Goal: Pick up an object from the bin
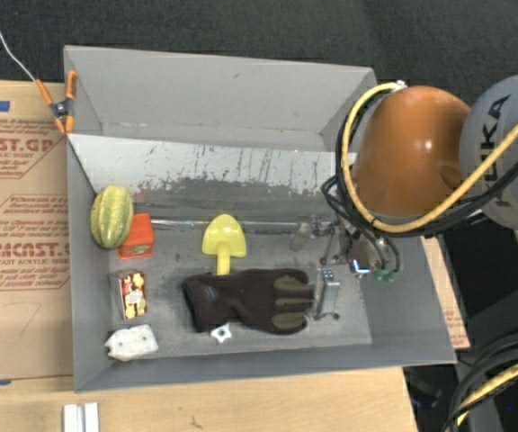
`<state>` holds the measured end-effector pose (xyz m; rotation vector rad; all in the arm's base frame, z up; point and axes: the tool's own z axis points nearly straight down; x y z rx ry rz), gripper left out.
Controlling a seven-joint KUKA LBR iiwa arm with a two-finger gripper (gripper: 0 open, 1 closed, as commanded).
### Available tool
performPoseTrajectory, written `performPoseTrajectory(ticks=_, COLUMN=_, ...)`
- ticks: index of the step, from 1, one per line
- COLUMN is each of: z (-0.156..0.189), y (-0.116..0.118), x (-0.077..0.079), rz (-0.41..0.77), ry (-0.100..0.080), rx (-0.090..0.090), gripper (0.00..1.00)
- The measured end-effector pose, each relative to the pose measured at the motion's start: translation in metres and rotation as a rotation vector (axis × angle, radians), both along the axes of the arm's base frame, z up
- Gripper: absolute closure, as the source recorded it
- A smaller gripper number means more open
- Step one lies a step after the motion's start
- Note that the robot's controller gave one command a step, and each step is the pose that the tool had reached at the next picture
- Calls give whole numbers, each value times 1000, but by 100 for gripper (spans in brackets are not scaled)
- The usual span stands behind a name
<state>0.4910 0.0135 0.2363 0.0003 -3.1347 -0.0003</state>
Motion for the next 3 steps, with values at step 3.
performPoseTrajectory(ticks=3, z=-94, y=34, x=5, rz=-44, ry=-4, rx=2, gripper=0)
